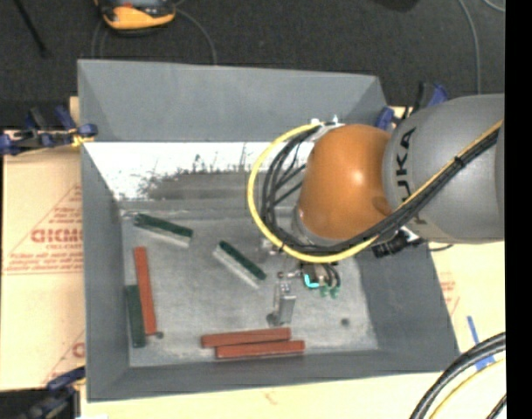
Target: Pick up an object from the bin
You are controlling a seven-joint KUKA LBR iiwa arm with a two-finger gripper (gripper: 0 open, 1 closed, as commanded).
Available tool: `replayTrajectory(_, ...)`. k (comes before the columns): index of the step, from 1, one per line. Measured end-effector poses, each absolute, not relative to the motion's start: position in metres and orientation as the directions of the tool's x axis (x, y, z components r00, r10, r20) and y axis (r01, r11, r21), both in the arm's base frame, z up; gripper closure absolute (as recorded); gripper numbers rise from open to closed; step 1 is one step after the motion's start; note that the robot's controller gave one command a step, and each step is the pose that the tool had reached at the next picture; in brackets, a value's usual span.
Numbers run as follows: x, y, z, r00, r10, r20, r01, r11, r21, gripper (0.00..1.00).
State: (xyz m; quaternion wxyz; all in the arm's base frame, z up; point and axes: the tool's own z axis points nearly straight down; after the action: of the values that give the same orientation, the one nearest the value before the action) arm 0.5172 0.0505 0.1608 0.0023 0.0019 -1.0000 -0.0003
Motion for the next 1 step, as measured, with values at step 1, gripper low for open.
replayTrajectory(1,0.5191,0.0503,0.1643,-1.0,-0.003,-0.003,-0.003,1.0,0.001,0.0)
